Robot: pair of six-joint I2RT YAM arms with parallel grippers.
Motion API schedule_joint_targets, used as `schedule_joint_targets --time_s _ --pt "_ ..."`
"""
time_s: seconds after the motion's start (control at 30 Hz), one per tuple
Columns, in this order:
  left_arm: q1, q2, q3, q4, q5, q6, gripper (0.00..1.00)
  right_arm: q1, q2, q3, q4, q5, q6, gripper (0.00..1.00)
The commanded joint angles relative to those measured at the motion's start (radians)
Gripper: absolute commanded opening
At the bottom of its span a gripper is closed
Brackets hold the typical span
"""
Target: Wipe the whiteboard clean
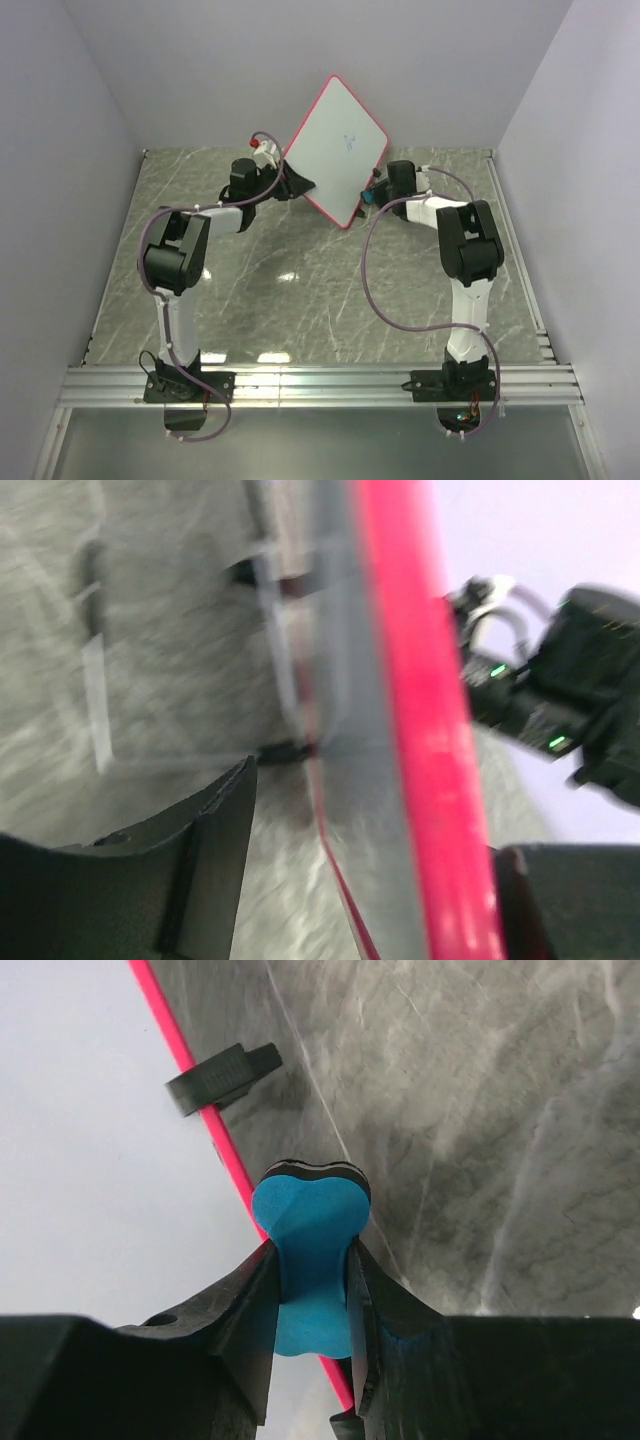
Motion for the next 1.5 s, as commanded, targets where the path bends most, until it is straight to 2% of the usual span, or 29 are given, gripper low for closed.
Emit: schedule_joint_targets --time_s 0.0,0.23,0.4,0.57,0.87,0.93,1.13,1.33,1.47 --pt "0.002 -0.036 -0.051 -0.326 0.123 0.355 0.00 0.000 -0.060 -0.030 0.057 -0.020 -0.001 0.00" --pt "0.000 -0.126 -0.116 -0.564 0.109 0.521 0.00 -0.004 -0.125 -0.129 0.089 -0.012 0.002 0.00" --pt "-0.001 -0.066 -0.032 -0.800 0.118 0.630 0.00 -0.007 -0.210 -0.224 0.123 -0.009 0.013 0.00" --pt "-0.018 -0.017 0.031 -0.854 0.159 0.641 0.00 -0.013 -0.292 -0.272 0.140 -0.020 -0.005 0.00" --pt "-0.095 0.124 0.254 -1.199 0.273 0.908 0.00 -0.012 -0.362 -0.205 0.139 -0.032 -0.027 0.00" --pt "-0.099 0.128 0.261 -1.201 0.300 0.917 0.00 -0.012 -0.372 -0.192 0.143 -0.018 -0.030 0.00" --pt "-0.124 0.202 0.338 -1.255 0.265 0.913 0.00 -0.021 -0.286 -0.108 0.166 0.078 -0.061 0.00" --pt "-0.141 0.279 0.422 -1.342 0.251 0.916 0.00 -0.037 -0.081 0.011 0.296 0.072 0.069 0.00" --pt "-0.141 0.273 0.393 -1.322 0.260 0.896 0.00 -0.037 0.001 0.114 0.272 0.059 0.097 0.00"
